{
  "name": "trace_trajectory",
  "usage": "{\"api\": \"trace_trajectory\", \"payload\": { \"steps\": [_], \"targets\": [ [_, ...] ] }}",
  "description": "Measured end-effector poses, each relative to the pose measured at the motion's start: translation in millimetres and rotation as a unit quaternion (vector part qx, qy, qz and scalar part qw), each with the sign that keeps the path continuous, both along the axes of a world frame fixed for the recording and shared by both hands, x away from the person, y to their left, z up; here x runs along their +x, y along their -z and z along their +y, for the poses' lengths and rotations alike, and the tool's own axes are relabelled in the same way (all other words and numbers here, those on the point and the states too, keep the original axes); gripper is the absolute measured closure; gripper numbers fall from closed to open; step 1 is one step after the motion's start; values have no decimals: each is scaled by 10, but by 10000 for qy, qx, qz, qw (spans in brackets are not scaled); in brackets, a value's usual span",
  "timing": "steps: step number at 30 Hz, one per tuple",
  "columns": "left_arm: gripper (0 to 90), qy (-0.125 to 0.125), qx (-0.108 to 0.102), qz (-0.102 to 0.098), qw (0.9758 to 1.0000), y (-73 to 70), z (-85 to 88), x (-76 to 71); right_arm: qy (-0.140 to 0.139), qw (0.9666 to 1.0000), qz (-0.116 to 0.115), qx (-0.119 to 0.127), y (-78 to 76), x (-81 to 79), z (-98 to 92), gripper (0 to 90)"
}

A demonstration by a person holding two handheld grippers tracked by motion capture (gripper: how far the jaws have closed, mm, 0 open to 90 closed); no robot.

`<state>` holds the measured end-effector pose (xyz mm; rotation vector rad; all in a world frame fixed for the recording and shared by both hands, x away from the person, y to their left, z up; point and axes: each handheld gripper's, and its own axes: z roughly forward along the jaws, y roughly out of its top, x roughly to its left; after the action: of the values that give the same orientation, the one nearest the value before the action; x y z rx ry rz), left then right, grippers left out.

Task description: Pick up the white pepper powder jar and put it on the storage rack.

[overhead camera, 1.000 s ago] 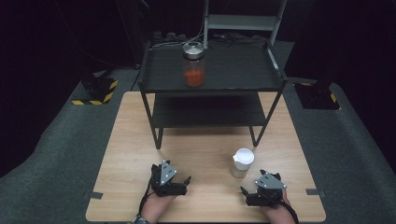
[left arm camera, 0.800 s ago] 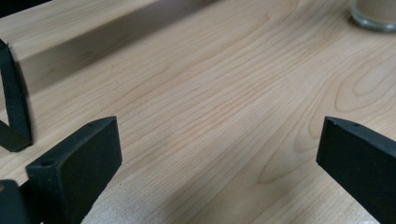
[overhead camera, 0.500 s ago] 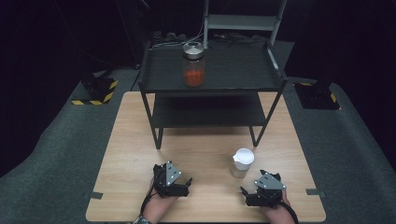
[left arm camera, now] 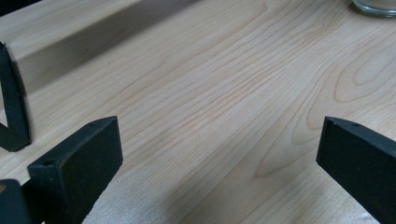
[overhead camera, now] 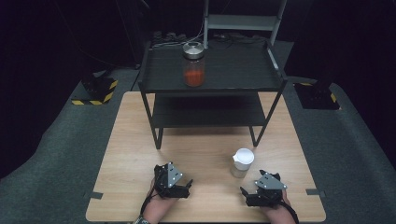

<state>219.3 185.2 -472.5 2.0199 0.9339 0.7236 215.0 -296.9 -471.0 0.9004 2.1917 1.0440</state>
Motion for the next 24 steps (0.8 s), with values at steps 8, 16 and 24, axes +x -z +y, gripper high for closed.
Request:
{"api": "trace_trajectory", "payload": {
  "steps": [8, 16, 24],
  "targets": [
    [6, 32, -125, 91, 9999, -6, 54, 32, 17, 10000, -38, 52, 9, -15, -15, 4],
    [7, 80, 44, 73, 9999, -18, 4, 27, 40, 9998, -75, 198, 20, -33, -52, 3],
    [7, 182, 122, 14, 9998, -13, -4, 16, 119, 9986, -193, 470, 4, -76, -98, 0]
  ]
}}
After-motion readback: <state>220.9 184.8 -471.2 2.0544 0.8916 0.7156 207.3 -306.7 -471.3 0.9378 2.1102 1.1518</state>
